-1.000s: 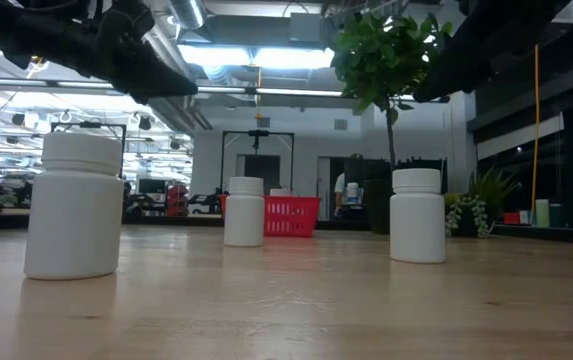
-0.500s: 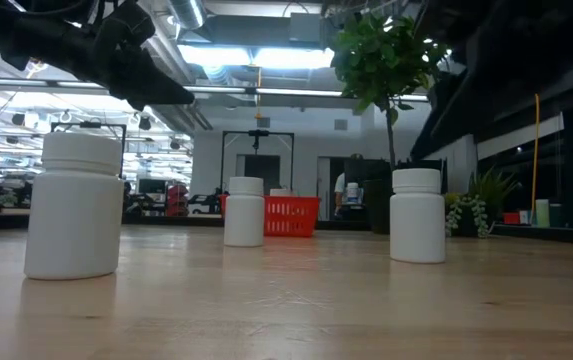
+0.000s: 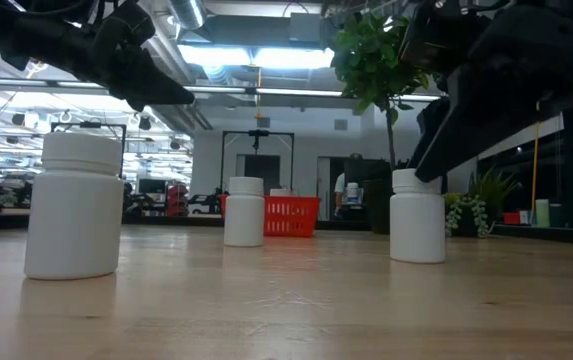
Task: Pick and place pill bottles into a basket
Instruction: Put the white pill bottle into the red bin
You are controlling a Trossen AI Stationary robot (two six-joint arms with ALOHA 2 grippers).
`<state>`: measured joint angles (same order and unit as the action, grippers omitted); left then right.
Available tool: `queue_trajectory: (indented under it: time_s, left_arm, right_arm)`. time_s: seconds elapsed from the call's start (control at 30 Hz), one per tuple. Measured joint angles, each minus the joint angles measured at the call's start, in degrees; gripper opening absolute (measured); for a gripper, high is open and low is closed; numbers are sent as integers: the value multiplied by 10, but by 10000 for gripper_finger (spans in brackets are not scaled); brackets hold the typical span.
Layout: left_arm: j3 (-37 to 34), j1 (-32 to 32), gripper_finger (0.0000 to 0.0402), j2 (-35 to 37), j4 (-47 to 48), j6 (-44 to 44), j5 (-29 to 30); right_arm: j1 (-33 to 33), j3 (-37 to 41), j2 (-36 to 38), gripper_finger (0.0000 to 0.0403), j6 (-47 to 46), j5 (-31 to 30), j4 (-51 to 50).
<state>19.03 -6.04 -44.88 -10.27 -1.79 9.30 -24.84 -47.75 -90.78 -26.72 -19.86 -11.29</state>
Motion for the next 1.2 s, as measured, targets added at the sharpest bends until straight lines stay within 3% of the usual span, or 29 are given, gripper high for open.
queue_trajectory:
  time_s: [0.33,0.87,1.07,1.2]
  left_arm:
    - [0,0,5,0,0,0,0]
    - [0,0,2,0,2,0,0]
    - [0,0,6,0,2,0,0]
    - [0,0,7,0,2,0,0]
  right_arm:
    - [8,0,-31,290,0,5,17]
    - [11,0,-29,251,27,6,38]
    - [14,0,-29,195,32,8,38]
    - [24,-1,-28,150,33,46,41]
